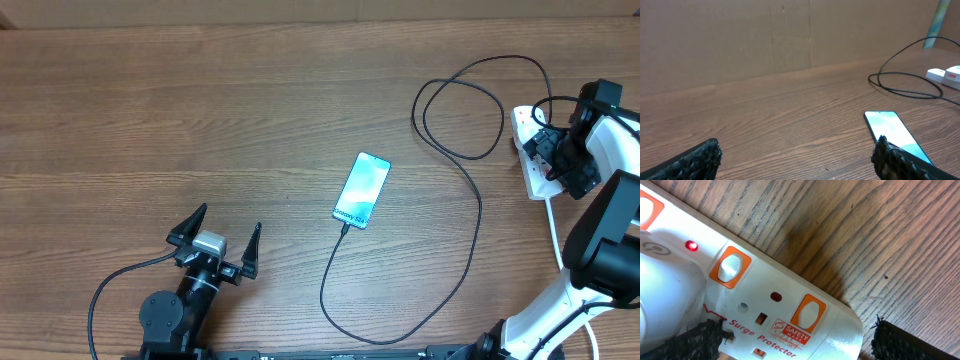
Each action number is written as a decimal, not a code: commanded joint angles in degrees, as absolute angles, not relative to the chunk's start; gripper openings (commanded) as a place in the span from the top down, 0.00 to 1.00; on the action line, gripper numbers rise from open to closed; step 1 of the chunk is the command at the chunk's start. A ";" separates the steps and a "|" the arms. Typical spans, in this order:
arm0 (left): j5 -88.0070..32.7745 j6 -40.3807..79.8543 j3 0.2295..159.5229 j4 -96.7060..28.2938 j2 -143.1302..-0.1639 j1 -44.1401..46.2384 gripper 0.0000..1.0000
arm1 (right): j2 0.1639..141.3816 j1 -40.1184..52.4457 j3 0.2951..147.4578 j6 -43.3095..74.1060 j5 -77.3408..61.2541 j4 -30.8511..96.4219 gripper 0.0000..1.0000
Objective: Plug charger to phone and switch on socket
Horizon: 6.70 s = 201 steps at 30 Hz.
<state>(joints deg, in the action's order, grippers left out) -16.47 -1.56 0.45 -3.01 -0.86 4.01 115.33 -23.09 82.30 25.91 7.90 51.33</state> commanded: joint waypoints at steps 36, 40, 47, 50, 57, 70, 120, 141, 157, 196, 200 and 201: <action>-16.12 -0.84 0.27 -2.96 -0.25 3.77 0.01 | 119.35 -19.64 81.32 26.50 4.89 47.64 0.00; -16.12 -0.84 0.27 -2.96 -0.25 3.77 0.00 | 119.35 -19.66 81.32 26.50 4.89 47.64 0.00; -16.12 -0.84 0.27 -2.96 -0.25 3.77 0.00 | 119.35 -19.70 81.32 26.50 4.89 47.64 0.00; -16.12 -0.84 0.27 -2.96 -0.25 3.77 0.00 | 119.35 -19.70 81.32 26.50 4.89 47.64 0.00; -16.12 -0.84 0.27 -2.96 -0.25 3.77 0.00 | 119.35 -19.70 81.32 26.50 4.89 47.64 0.00; -16.12 -0.84 0.27 -2.96 -0.25 3.77 0.00 | 118.54 -19.70 81.32 26.50 4.89 47.66 0.00; -16.12 -0.84 0.27 -2.96 -0.25 3.77 0.00 | 78.78 -18.00 48.84 26.50 4.89 44.49 0.00; -16.12 -0.84 0.27 -2.96 -0.25 3.77 0.00 | 78.04 -18.00 47.88 26.50 4.89 44.31 0.00; -16.12 -0.84 0.27 -2.96 -0.25 3.77 0.00 | 75.53 -12.95 47.86 26.50 4.91 44.25 0.00; -16.12 -0.84 0.27 -2.96 -0.25 3.77 0.00 | 75.55 -6.26 44.10 13.67 -13.30 7.20 0.00; -16.12 -0.84 0.27 -2.96 -0.25 3.77 0.00 | 75.55 -4.71 42.39 9.54 -13.78 5.06 0.00; -16.12 -0.84 0.27 -2.96 -0.25 3.77 0.00 | 75.55 -4.12 41.98 8.47 -13.80 4.93 0.00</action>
